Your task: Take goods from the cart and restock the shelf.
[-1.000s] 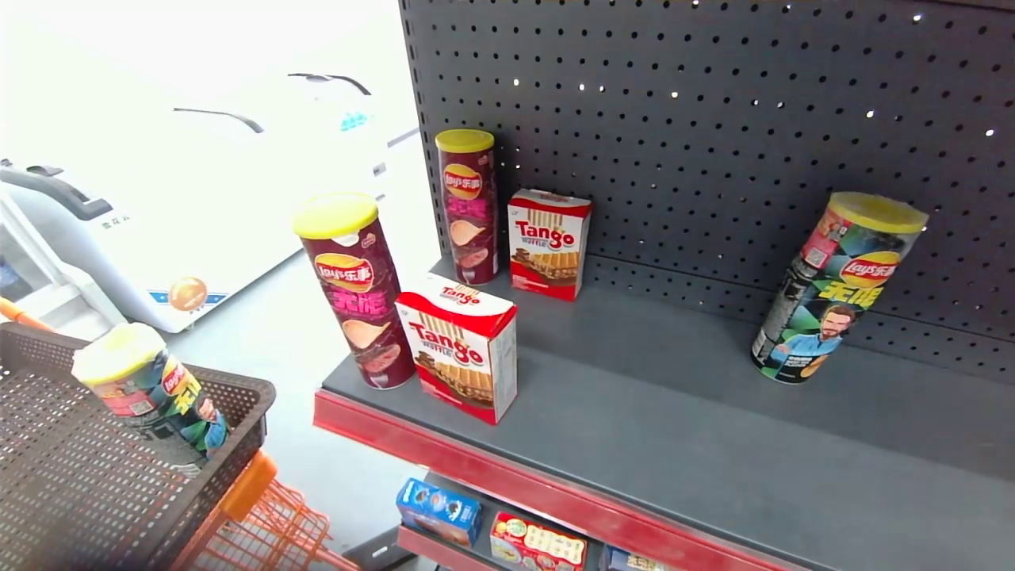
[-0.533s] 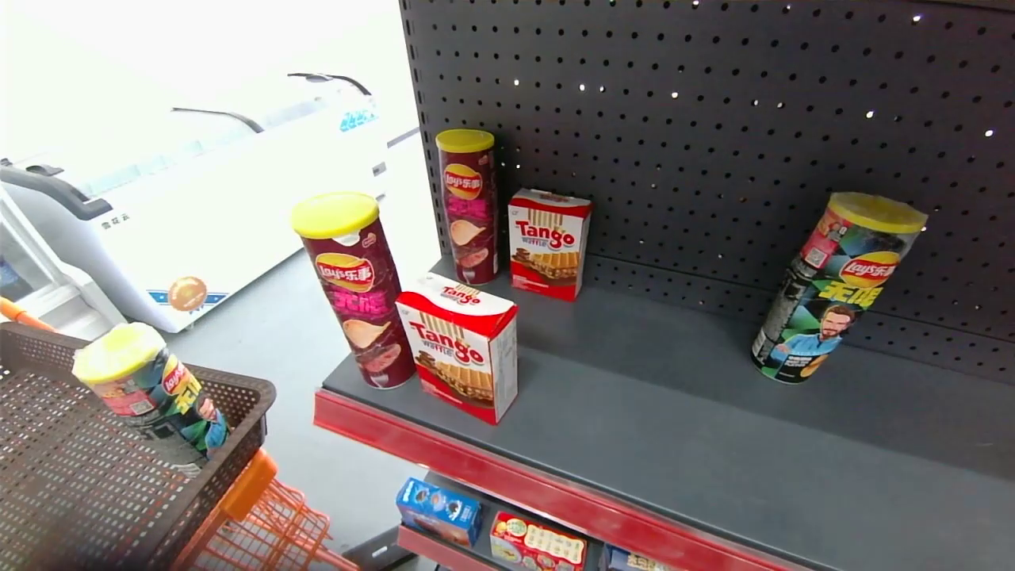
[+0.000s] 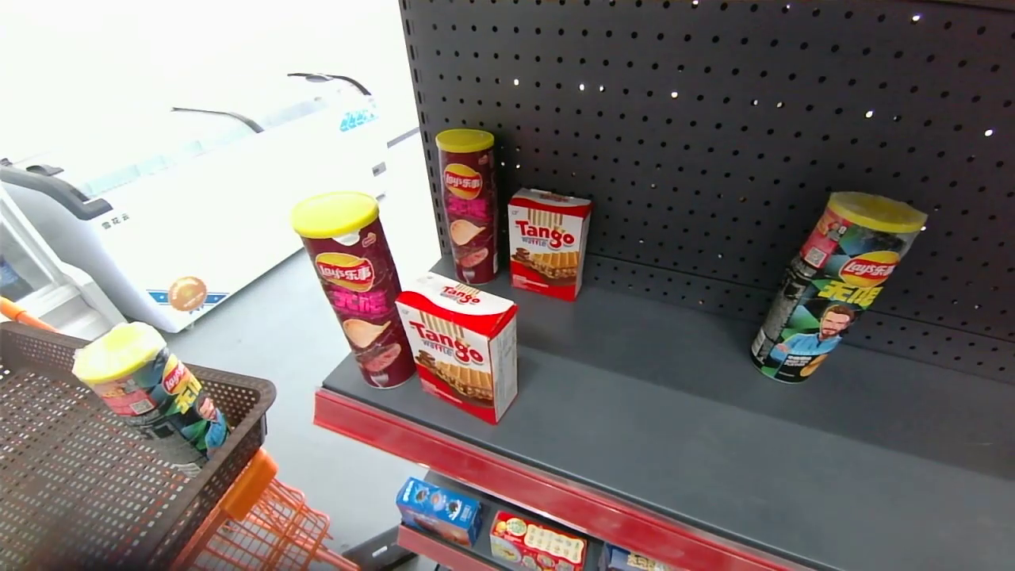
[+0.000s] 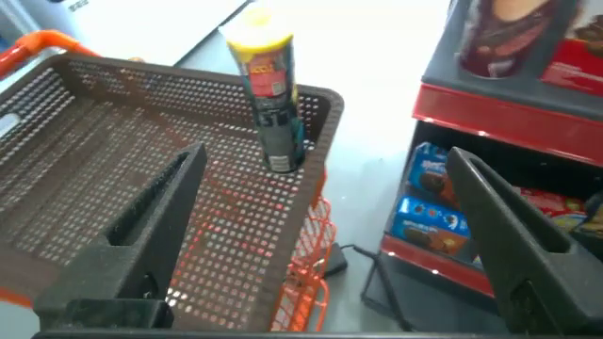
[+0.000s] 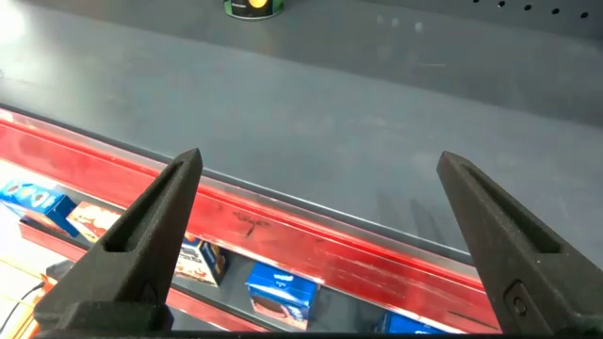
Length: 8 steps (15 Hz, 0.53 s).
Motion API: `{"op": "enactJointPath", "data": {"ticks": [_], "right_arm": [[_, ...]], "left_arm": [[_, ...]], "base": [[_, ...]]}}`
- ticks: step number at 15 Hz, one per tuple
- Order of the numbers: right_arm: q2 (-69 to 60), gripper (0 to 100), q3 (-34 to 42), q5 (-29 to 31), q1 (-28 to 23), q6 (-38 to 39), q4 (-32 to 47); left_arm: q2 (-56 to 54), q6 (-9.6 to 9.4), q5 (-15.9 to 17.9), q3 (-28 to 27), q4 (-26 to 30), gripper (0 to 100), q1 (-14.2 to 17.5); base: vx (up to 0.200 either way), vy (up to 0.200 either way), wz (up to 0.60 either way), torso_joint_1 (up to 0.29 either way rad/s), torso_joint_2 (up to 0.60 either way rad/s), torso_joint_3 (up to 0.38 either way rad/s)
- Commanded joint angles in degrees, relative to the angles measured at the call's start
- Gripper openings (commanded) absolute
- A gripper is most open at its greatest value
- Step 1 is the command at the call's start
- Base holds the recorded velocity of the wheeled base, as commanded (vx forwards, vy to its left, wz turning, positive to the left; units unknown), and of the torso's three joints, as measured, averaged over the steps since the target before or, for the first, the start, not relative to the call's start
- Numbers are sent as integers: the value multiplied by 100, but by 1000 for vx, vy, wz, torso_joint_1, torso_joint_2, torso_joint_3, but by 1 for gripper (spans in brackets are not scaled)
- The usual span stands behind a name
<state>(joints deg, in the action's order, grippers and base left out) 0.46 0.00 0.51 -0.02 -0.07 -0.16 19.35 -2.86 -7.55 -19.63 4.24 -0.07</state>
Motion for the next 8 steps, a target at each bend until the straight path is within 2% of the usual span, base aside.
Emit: {"op": "enactJointPath", "data": {"ticks": [1, 2, 3, 6, 8], "right_arm": [[6, 100, 0, 2, 2, -1, -2], [6, 100, 0, 2, 2, -1, -2], [6, 100, 0, 10, 2, -1, -2], [6, 100, 0, 2, 2, -1, -2], [6, 100, 0, 2, -6, -1, -2]], "left_arm": [[1599, 199, -370, -331, -345, 100, 781], [2082, 392, -326, -279, -512, 100, 1273], [2390, 401, -265, -270, -556, 100, 1396], [3523, 418, -247, -296, -1233, 100, 1528], [4112, 436, -230, -296, -1646, 100, 1475]], "base": [[0, 0, 0, 0, 0, 0], [0, 0, 0, 0, 0, 0], [0, 0, 0, 0, 0, 0], [0, 0, 0, 0, 0, 0], [0, 0, 0, 0, 0, 0]]}}
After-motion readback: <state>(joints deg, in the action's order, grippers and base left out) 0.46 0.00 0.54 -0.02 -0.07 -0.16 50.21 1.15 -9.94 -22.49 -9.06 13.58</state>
